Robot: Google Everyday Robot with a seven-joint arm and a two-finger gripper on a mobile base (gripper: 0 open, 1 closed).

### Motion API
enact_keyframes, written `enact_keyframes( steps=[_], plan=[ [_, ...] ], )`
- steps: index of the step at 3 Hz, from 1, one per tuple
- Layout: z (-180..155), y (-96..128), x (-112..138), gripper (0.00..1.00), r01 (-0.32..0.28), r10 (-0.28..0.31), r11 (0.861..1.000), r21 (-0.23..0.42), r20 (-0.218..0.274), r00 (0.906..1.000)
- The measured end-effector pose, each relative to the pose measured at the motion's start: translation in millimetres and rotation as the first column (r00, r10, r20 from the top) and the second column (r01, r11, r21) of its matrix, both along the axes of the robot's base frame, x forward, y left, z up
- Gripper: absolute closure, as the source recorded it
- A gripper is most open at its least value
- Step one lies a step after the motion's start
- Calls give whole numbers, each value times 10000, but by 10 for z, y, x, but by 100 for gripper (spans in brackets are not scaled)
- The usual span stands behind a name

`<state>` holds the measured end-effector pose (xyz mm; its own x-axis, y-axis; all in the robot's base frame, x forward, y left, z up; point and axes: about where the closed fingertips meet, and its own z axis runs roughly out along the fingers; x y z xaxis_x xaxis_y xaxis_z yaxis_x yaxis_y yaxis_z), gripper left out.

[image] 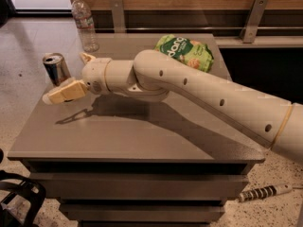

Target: Knock redbull can over

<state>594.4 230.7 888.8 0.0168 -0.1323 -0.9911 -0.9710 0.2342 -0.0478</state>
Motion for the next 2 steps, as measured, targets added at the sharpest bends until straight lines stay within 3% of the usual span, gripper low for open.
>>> enact_keyframes(
  steps=[1,2],
  plan=[
    [-16,160,0,0,-266,266,9996,121,64,9996],
    [-6,276,17,16,-434,431,9989,157,144,9990]
  ],
)
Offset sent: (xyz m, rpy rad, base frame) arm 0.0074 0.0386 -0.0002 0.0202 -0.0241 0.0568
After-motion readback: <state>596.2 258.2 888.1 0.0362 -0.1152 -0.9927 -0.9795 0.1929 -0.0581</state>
